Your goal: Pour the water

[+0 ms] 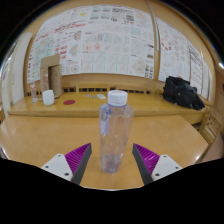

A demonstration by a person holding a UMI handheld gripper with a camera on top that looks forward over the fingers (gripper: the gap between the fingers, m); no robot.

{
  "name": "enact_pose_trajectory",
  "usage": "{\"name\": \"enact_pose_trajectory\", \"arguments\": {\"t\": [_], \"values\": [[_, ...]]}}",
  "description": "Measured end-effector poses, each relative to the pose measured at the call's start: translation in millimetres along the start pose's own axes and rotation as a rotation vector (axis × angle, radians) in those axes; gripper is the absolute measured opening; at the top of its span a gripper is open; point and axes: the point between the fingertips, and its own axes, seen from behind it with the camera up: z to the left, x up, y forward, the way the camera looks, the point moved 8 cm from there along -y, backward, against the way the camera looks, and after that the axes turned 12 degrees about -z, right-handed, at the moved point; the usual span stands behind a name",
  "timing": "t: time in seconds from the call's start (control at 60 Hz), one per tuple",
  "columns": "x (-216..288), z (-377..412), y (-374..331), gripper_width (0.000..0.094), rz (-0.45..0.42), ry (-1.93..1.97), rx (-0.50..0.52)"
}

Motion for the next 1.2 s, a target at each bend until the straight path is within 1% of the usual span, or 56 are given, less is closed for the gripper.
{"name": "enact_pose_trajectory", "arguments": {"t": [0.05,0.083,0.117,0.167,0.217,0.283,0.333,0.35,0.433,0.5,0.633,0.717,0.817,0.967,1.067,1.2], "values": [[0.1,-3.8,18.6,0.0825,-0.021,-0.003,0.017],[-3.9,-4.1,31.7,0.0779,-0.032,-0.005,0.026],[-4.2,-6.9,37.3,0.07,-0.035,-0.006,0.031],[-6.9,-5.2,45.8,0.0627,-0.04,-0.001,0.042],[-7.0,-4.8,50.7,0.051,-0.058,0.016,0.06],[-8.5,-8.7,55.6,0.048,-0.079,0.016,0.065],[-8.0,-4.2,51.1,0.0442,-0.084,0.025,0.061],[-8.0,-4.2,50.9,0.0412,-0.087,0.03,0.059],[-10.5,-6.9,52.2,0.0356,-0.099,0.037,0.063],[-6.1,-2.9,50.6,0.0357,-0.094,0.046,0.067],[0.4,-3.4,47.7,0.0354,-0.094,0.033,0.046],[18.3,-4.1,47.5,0.0354,-0.097,0.014,0.024],[46.2,-12.6,55.7,0.0355,-0.128,-0.055,-0.025],[113.5,-15.3,84.1,0.0355,-0.163,-0.224,-0.165],[173.3,-11.1,114.9,0.0353,-0.191,-0.416,-0.264],[261.0,27.2,165.9,0.0356,-0.236,-0.762,-0.351]]}}
